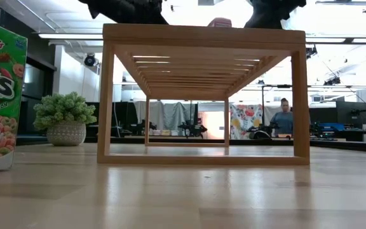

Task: Stack cereal on shelf
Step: Put the red cereal box aligned with the other red cereal box on the shelf

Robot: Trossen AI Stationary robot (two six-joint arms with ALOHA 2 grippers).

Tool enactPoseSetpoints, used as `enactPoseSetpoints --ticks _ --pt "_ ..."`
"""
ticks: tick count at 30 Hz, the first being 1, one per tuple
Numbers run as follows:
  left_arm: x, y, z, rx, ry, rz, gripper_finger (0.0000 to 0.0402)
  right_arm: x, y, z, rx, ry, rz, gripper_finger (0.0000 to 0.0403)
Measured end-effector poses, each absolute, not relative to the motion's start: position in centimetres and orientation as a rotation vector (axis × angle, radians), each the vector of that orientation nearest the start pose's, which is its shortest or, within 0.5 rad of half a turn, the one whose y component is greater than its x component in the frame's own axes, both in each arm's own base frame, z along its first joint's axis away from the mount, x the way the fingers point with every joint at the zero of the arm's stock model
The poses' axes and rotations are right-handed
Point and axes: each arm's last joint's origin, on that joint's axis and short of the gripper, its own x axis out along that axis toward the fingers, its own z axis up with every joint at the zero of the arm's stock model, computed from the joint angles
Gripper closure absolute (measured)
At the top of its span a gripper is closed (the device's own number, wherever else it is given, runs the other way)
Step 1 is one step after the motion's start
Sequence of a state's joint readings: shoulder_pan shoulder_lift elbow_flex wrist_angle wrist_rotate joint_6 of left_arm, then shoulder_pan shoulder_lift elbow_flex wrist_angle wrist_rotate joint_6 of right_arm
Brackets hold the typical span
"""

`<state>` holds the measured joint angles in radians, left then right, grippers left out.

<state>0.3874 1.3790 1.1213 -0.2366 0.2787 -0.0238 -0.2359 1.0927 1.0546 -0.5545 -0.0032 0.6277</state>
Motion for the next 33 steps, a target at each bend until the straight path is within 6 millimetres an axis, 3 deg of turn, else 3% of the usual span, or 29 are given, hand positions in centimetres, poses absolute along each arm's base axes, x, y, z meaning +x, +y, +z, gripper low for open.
enactPoseSetpoints --ticks 11,18,22,27,33 --pt "28.8 9.7 31.5 -0.19 0.464 0.08 0.0219 22.0 -5.3 33.4 0.677 0.501 -0.405 0.0402" --pt "26.1 8.4 34.0 -0.143 0.425 0.017 0.0231 22.0 -5.3 33.4 0.677 0.5 -0.405 0.0402" --pt "25.3 7.6 35.5 -0.076 0.389 -0.108 0.0231 22.0 -5.3 33.5 0.672 0.499 -0.404 0.0402" --pt "27.2 7.7 36.7 -0.014 0.489 -0.221 0.0232 22.0 -5.3 33.5 0.67 0.5 -0.403 0.0402" --pt "30.1 8.5 37.1 0.123 0.592 -0.207 0.0232 22.0 -5.3 33.5 0.673 0.499 -0.403 0.0402"
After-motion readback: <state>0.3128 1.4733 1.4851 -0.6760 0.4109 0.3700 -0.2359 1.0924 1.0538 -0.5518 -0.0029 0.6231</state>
